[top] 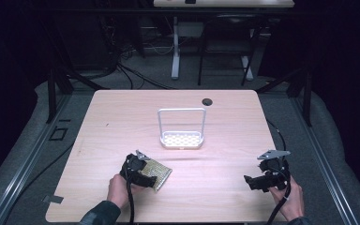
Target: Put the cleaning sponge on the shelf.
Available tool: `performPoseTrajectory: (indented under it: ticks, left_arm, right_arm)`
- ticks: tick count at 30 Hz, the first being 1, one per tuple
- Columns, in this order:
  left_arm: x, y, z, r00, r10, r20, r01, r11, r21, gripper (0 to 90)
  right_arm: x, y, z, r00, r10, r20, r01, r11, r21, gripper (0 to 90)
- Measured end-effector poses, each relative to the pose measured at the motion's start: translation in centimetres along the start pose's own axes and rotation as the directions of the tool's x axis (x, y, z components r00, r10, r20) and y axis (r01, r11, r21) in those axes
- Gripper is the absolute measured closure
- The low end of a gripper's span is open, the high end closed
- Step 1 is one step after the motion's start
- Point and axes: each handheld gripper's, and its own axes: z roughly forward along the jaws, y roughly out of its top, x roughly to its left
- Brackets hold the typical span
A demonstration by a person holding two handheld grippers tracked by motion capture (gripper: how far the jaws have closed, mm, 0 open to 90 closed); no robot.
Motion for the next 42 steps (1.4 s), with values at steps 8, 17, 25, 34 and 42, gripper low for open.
performPoseTrajectory:
  ticks: [8, 17, 25, 34, 42]
  left_arm:
    - [0.1, -0.1, -0.1, 1.0, 0.007, 0.002, -0.007, 0.9998, -0.021, 33.8]
    - [0.5, -0.2, -0.3, 0.9999, 0.011, -0.011, -0.011, 0.999, -0.044, 48.6]
    - [0.7, -0.1, -0.6, 0.9989, 0.038, -0.028, -0.04, 0.9967, -0.071, 56.3]
    - [1.2, 0.0, -1.4, 0.9984, 0.043, -0.038, -0.046, 0.9946, -0.093, 58.2]
    - [1.0, 0.1, -2.6, 0.9973, 0.058, -0.044, -0.063, 0.9908, -0.12, 58.0]
  right_arm:
    - [0.1, 0.0, 0.1, 1.0, -0.009, -0.004, 0.009, 0.9999, 0.006, 0.0]
    - [-0.1, 0.0, 0.2, 1.0, -0.001, -0.009, 0.001, 1.0, 0.009, 0.0]
    - [-0.1, 0.0, 0.0, 1.0, -0.002, -0.007, 0.002, 1.0, -0.002, 0.0]
    - [-0.1, 0.1, 0.1, 0.9999, -0.014, -0.008, 0.014, 0.9998, 0.011, 0.2]
    - [0.0, 0.1, 0.3, 0.9998, -0.016, -0.01, 0.016, 0.9998, 0.014, 0.2]
